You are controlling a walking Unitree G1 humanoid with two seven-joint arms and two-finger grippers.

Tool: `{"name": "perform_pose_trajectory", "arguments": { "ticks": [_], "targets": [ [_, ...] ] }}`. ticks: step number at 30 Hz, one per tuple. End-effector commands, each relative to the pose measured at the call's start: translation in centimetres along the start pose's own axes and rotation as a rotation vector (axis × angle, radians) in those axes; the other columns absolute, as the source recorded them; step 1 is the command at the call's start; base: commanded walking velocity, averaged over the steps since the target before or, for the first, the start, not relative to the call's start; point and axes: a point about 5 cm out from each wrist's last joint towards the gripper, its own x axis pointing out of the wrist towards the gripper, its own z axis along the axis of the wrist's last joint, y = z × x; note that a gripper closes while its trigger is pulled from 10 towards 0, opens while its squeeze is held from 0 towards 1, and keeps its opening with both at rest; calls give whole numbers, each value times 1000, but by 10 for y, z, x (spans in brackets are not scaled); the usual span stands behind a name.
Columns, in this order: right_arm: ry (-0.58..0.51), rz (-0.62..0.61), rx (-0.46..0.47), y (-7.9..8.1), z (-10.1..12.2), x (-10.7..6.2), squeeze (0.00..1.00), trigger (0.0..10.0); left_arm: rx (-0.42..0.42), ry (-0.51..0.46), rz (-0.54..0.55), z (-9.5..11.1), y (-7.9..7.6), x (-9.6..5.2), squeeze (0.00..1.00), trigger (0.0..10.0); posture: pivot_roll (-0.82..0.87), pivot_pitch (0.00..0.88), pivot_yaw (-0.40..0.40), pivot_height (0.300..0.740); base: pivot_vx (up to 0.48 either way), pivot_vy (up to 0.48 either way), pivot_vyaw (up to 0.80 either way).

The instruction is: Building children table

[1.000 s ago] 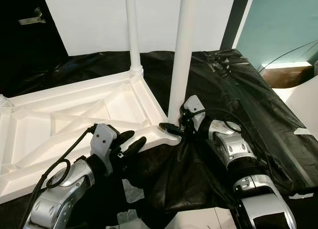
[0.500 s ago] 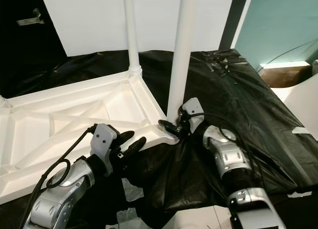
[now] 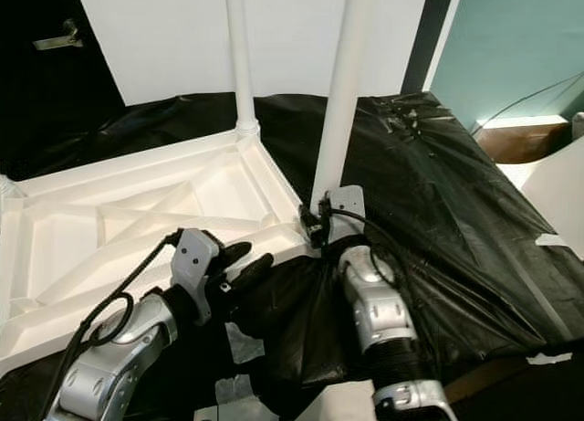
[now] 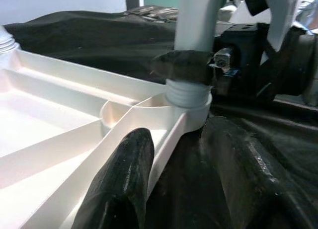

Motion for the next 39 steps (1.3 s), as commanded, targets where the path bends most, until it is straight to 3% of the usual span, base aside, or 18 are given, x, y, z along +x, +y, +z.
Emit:
{"name": "perform_pose_trajectory", "arguments": {
  "ticks": [1, 6, 13, 14, 15, 20, 24, 27, 28, 34, 39],
  "targets": [
    [141, -87, 29, -14, -29, -9, 0, 10000, -8, 8, 3, -2, 0, 2, 0, 10000, 83, 24, -12, 740, 0, 0, 0],
    [145, -16, 56, 2, -30, -11, 0, 10000, -12, 3, -1, -1, 0, 2, 0, 10000, 83, 16, -8, 740, 0, 0, 0],
    [126, 9, 56, 6, -25, -11, 0, 10000, -11, 4, 0, -1, 0, 3, 0, 10000, 82, 14, -10, 740, 0, 0, 0],
    [108, 20, 53, 6, -22, -9, 600, 10000, -10, 4, 1, -1, 0, 3, 0, 10000, 82, 12, -13, 740, 0, 0, 0],
    [90, 21, 36, 6, -18, -9, 1000, 10000, -9, 2, 2, -1, 0, 3, 0, 10000, 84, 12, -16, 740, 0, 0, 0],
    [44, 88, 22, 5, -10, -9, 1000, 10000, -13, 2, 6, -2, 0, 2, 0, 10000, 85, 13, -19, 740, 0, 0, 0],
    [16, 246, 2, -4, -4, -14, 1000, 10000, -16, 2, 11, -2, 0, 1, 0, 10000, 88, 14, -22, 740, 0, 0, 0],
    [12, 279, 2, -7, -2, -16, 1000, 10000, -16, 2, 12, -2, 0, 1, 0, 10000, 88, 15, -22, 740, 0, 0, 0],
    [7, 338, -19, -13, 1, -16, 0, 10000, -17, 2, 13, -2, 0, 1, 0, 10000, 84, 16, -18, 740, 0, 0, 0],
    [19, 552, -127, -26, 10, -10, 0, 10000, -17, -3, 12, -1, 3, 2, 0, 10000, 68, 17, -3, 740, 0, 0, 0],
    [18, 659, -202, -26, 17, 1, 0, 10000, -11, -8, 8, 2, 4, 5, 0, 10000, 70, 18, -1, 740, 0, 0, 0]
  ]
}}
